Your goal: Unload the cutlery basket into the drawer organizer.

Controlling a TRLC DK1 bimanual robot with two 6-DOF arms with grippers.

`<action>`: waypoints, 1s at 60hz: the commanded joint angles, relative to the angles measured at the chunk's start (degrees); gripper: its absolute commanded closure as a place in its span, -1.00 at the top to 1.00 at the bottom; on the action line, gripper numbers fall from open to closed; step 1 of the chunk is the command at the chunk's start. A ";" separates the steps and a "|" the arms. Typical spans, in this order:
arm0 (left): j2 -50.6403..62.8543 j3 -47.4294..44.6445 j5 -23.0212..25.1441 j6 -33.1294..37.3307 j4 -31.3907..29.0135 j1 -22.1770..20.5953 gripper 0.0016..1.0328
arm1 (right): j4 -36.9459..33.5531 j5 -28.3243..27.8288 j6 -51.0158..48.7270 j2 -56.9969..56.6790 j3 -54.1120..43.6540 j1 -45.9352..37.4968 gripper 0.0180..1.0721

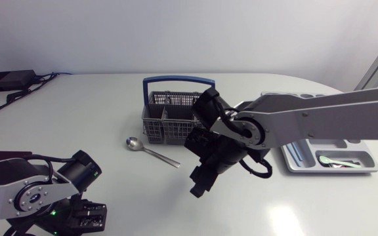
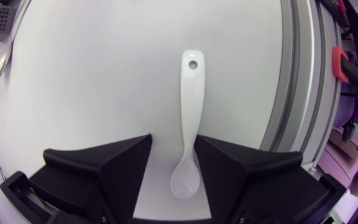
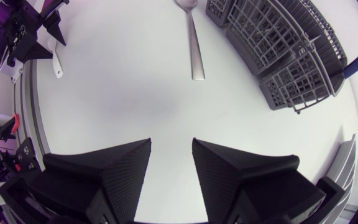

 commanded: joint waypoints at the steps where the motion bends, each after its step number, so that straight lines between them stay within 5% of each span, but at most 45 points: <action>1: 2.03 -1.14 2.13 -1.26 0.02 -1.39 -0.29 | -0.31 -0.38 -1.21 -1.51 -2.05 -0.64 -0.03; 25: 3.62 7.21 3.01 -4.07 -0.07 -6.83 -0.35 | 0.22 -3.19 -1.56 -4.41 -5.13 -4.07 -0.03; 35: 5.81 6.85 2.83 -3.90 -1.83 -5.69 -0.34 | 0.39 -4.34 -2.35 -5.03 -6.27 -5.48 -0.03; 42: 5.02 6.59 2.57 -3.81 -4.64 -3.67 0.31 | 0.66 -4.51 -2.61 -4.94 -6.54 -5.56 -0.03; 47: 3.35 5.71 2.57 -3.63 -5.25 -2.18 0.60 | 1.01 -4.51 -2.70 -4.76 -6.62 -5.56 -0.03; 60: 4.49 2.64 1.16 -3.46 -2.44 -1.12 0.51 | 1.19 -4.60 -2.61 -4.85 -6.80 -5.56 -0.03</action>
